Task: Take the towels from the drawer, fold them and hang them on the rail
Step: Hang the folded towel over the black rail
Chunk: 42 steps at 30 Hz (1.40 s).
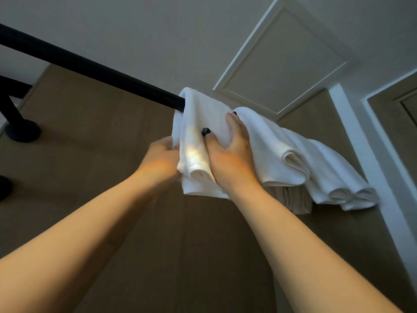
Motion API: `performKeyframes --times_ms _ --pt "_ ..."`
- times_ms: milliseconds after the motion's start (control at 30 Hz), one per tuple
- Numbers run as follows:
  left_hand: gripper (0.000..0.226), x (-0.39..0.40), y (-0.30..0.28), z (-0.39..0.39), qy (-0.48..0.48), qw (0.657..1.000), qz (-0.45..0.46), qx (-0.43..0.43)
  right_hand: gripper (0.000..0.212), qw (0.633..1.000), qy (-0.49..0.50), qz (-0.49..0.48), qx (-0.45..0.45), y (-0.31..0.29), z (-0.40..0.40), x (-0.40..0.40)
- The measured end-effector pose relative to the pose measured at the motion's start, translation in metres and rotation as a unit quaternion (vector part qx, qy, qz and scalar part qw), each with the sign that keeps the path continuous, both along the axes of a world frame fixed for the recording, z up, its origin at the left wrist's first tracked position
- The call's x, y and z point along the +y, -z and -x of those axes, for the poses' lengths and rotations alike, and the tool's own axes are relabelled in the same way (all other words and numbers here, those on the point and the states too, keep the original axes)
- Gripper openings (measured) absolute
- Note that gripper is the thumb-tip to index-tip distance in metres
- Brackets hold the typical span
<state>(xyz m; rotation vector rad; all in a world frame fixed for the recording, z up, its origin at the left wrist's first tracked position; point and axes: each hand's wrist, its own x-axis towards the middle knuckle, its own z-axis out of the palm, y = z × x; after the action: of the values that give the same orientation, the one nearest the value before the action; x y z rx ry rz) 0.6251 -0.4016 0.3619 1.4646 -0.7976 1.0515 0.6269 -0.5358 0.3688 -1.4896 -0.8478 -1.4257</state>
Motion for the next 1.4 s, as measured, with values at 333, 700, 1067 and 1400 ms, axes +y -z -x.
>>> performKeyframes --times_ms 333,700,1067,1400 --pt "0.035 -0.015 0.008 0.023 0.114 0.991 0.02 0.064 0.085 0.936 -0.22 -0.065 0.269 0.029 -0.015 -0.004" --pt "0.04 -0.005 0.006 0.012 -0.087 0.993 -0.034 0.07 0.047 0.81 -0.551 -0.072 0.186 0.037 -0.044 -0.01" --pt "0.046 -0.015 0.023 -0.006 -0.3 0.954 -0.022 -0.004 0.025 0.873 -0.394 -0.272 0.094 0.042 -0.039 0.009" --pt "0.046 -0.022 0.044 0.011 -0.271 0.962 0.007 0.021 0.019 0.878 -0.381 -0.216 0.195 0.058 -0.016 -0.005"
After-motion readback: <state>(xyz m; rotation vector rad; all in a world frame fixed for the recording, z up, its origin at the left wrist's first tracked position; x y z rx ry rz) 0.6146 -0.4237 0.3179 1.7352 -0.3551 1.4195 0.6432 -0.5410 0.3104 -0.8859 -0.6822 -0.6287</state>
